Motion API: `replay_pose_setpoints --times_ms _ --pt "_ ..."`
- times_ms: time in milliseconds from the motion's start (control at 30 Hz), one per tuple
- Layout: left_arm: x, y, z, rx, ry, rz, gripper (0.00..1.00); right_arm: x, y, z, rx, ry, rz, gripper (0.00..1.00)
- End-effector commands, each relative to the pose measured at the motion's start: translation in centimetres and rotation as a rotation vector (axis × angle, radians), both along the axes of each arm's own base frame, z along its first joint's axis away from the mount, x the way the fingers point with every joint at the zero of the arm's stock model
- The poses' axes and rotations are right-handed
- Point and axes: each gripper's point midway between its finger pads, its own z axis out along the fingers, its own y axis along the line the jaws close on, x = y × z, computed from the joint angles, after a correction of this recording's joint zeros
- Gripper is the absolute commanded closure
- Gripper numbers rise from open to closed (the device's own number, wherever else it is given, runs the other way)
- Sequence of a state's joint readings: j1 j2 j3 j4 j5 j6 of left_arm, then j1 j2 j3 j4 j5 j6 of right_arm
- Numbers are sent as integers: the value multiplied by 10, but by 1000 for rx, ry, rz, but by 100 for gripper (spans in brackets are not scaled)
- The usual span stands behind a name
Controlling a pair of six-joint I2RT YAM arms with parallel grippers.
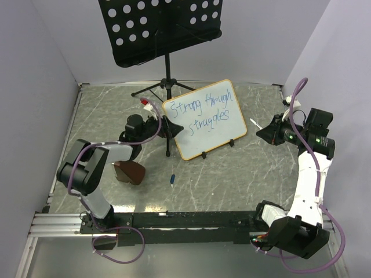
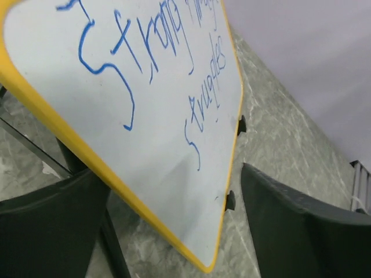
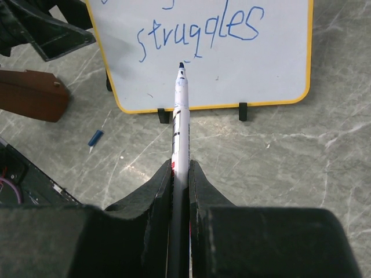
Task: Write a sentence on the whiteboard
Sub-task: Put down the whiteboard on the whiteboard stand, then pick up the pen cap from the center of the board.
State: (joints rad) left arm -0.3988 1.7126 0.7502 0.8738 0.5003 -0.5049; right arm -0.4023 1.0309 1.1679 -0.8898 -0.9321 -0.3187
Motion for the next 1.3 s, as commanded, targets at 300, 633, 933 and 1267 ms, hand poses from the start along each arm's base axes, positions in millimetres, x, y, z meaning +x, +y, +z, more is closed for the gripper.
replay_pose_setpoints --times_ms 300,633,933,1267 --pt "3 35 15 92 71 193 1 -1 5 5 10 -62 35 100" --pt "0 70 63 73 90 379 3 -1 7 1 17 -70 50 100" --pt "-12 75 122 130 94 253 1 -6 15 -9 31 -61 92 100" --pt "-115 1 73 491 550 219 12 -9 20 -15 42 -59 104 100"
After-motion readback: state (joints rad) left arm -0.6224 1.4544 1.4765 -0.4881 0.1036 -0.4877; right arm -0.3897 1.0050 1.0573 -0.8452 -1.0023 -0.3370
